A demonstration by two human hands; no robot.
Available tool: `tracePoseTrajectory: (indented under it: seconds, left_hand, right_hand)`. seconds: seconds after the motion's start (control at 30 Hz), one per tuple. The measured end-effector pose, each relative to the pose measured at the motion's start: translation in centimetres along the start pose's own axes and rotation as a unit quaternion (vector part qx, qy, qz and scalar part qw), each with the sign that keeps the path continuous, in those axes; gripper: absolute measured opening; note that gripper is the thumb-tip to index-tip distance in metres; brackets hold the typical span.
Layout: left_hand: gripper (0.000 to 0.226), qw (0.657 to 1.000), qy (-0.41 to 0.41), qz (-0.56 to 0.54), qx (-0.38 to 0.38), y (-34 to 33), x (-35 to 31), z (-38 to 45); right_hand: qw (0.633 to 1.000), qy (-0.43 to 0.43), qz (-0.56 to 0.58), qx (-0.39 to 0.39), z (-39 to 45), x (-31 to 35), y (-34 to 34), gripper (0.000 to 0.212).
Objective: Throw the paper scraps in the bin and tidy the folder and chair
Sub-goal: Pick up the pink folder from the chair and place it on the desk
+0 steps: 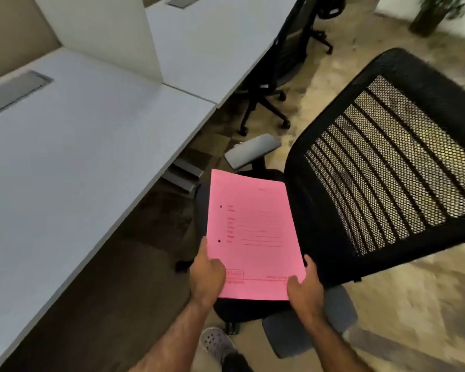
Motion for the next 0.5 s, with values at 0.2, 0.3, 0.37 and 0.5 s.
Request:
tracePoseTrajectory:
  seconds: [0.2,0.3,0.37,0.5]
  left_hand:
    - [0.023,0.995,-0.062,0.007,-0.077,9.2,-2.4,-6.4]
    - [0.021,0.990,-0.061,0.021,-0.123,14.2,-2.1,-8.7]
    - [0.025,0.985,-0.051,0.022,-0.162,17.6,-1.4,-10.2]
    - [0.026,0.967,-0.037,0.013,-0.252,23.9,0.1,-14.0]
  right_hand:
    - [0.984,0.158,0.008,0.081,-8.6,5.1,-0.3,0.050]
    - [0.961,0.240,-0.005,0.138,-12.5,8.4,-1.4,0.040]
    - [0.943,0.288,-0.009,0.164,-15.3,10.4,-2.6,0.032]
    - [0.905,0.371,-0.017,0.208,-20.6,13.5,-5.6,0.029]
Point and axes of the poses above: each hand's wrist, its own z-axis towards the middle knuckle, its own y-axis out of the back of the hand, x = y × z, the point moved 3 cm from there along z, towards the middle knuckle, and after that the axes turned 9 degrees about -y, right-handed, at the moved point
